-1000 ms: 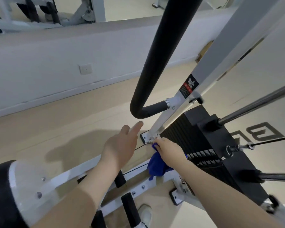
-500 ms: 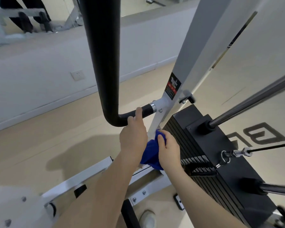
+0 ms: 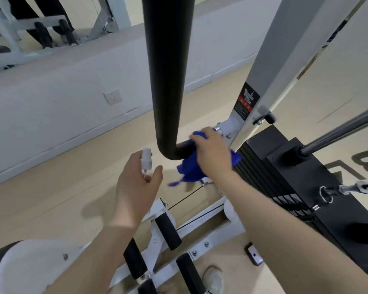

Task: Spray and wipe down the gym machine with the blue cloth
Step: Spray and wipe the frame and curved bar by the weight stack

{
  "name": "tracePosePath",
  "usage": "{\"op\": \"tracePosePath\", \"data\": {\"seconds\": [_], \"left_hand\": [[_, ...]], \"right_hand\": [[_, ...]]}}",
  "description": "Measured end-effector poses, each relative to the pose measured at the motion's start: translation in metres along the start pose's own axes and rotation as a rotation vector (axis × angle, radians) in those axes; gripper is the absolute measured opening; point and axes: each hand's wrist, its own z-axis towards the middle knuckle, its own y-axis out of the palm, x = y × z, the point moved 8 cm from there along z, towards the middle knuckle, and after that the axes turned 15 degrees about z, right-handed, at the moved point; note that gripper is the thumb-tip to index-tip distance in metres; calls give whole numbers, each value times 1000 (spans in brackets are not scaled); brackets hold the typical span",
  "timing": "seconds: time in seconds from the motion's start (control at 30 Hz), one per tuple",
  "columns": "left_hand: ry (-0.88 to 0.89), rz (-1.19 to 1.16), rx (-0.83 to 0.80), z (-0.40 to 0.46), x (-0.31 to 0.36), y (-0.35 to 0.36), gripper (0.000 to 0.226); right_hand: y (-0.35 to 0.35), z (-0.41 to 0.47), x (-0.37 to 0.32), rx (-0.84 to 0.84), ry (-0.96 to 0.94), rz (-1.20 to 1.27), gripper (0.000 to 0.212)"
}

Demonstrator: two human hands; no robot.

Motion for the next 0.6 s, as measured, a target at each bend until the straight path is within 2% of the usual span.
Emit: {"op": "tracePosePath", "data": {"seconds": [0.07,0.17,0.23,0.33,0.4,0.47,0.53,0.6], "left_hand": [[68,2,-19,4,10,-1,32],[50,-94,-18,12,15,2,32],[1,-223,24,16,15,2,38],[-27,-315,27,21,13,7,35],[-29,-303,17,24,10,9,32],[-32,-307,-1,26,7,10,32],[-37,-317,-28,27,6,11,30],[-47,-325,-38,30,5,10,28]], "right_hand": [[-24,11,23,62,54,-183,37],[-13,9,10,71,145,-71,35],[10,3,-13,-26,45,5,31],[6,16,-9,-112,-61,-85,25],[-21,32,22,28,55,-193,26],[-39,29,41,167,243,-133,28],[-20,20,21,104,248,-59,26],[12,8,-18,-70,81,-28,20]]}}
